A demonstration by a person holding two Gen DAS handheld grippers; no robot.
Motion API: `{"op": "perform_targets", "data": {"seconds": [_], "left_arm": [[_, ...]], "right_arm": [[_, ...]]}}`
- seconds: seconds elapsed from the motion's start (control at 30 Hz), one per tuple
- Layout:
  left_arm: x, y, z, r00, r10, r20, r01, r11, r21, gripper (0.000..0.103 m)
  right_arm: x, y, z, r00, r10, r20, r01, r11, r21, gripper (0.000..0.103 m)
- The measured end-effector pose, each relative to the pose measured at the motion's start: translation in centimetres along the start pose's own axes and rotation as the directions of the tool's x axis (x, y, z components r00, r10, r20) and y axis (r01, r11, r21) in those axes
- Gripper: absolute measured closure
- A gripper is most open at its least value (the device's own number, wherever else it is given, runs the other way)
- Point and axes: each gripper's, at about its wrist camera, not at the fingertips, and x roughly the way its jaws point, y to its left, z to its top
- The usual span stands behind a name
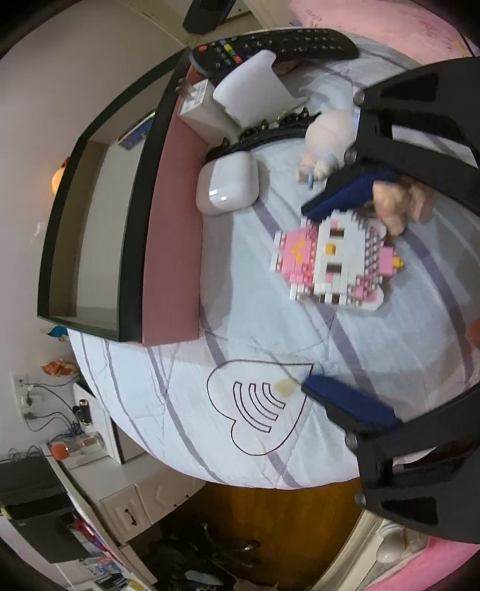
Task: Organize rigid objects
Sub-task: 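Lower the left gripper onto the pink-white block figure and grasp it, then lift the block figure into the tray and open the left gripper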
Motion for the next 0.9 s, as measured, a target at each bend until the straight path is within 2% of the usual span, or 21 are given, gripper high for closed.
{"op": "perform_targets", "data": {"seconds": [0.07, 0.1, 0.37, 0.73, 0.9], "left_arm": [[-0.2, -0.2, -0.1, 1.0, -0.004, 0.003, 0.004, 1.0, -0.003, 0.044], [-0.4, -0.5, -0.1, 1.0, -0.024, 0.002, 0.024, 1.0, -0.006, 0.058], [-0.9, -0.4, 0.0, 0.999, -0.033, 0.003, 0.034, 0.999, -0.027, 0.058], [-3.4, 0.1, 1.0, 0.998, -0.031, 0.059, 0.033, 0.999, -0.032, 0.058], [-5.2, -0.9, 2.8, 0.994, -0.031, 0.108, 0.032, 0.999, -0.006, 0.058]], "right_arm": [[0.0, 0.0, 0.0, 1.0, 0.004, -0.001, -0.004, 1.0, -0.001, 0.019], [0.0, 0.0, 0.0, 1.0, 0.007, -0.001, -0.007, 1.0, -0.002, 0.019], [-0.5, -0.4, -0.2, 1.0, 0.015, 0.009, -0.015, 1.0, 0.004, 0.019], [-0.8, -0.7, -0.3, 0.999, 0.029, 0.019, -0.029, 1.0, 0.008, 0.019], [-1.0, -0.7, 0.0, 0.999, 0.032, 0.028, -0.032, 0.999, 0.008, 0.019]]}}
